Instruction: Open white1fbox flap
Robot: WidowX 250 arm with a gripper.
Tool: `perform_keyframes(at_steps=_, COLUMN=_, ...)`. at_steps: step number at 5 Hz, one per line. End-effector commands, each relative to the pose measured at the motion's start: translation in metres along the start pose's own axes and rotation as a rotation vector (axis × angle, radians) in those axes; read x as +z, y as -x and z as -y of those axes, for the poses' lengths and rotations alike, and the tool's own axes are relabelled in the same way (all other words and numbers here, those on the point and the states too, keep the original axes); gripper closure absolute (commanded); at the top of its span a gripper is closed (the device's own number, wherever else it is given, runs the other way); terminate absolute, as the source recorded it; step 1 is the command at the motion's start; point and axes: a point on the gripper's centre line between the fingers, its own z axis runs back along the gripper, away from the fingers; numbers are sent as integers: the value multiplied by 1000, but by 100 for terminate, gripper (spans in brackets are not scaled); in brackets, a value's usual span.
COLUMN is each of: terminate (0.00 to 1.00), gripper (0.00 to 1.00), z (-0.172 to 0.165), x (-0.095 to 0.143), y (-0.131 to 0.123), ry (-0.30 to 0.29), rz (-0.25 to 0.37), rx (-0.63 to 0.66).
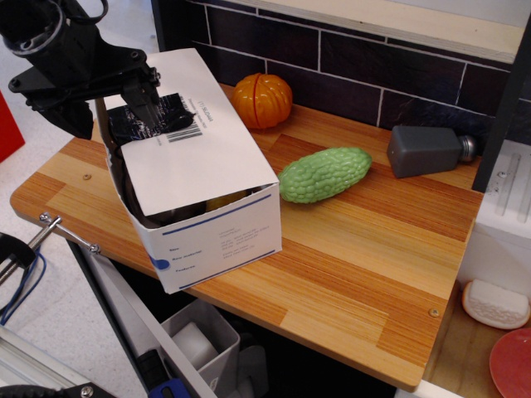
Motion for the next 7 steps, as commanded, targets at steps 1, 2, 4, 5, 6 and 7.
perform_keyframes(at_steps=1, terminate=0, gripper=0, z=4, x=0, y=-7, ry=43, rz=20, rx=16)
perform_keyframes(at_steps=2, terminate=0, gripper=0, z=5, x=-2, y=-8, ry=58, rz=6, rx=22)
perform_keyframes(at_steps=4, terminate=0, gripper=0, z=11, x=-8, y=-13, ry=79, rz=-6, rx=43)
perform_keyframes(at_steps=5, terminate=0, gripper=0, z=16, x=-3, y=-19, ry=69, rz=-2, rx=41)
perform_keyframes(at_steps=6, terminate=0, gripper=0, z=29, x=8, y=-26, ry=38, rz=-13, rx=39)
perform_keyframes(at_steps=7, terminate=0, gripper=0, z=44, x=17, y=-32, ry=1, rz=-23, rx=24)
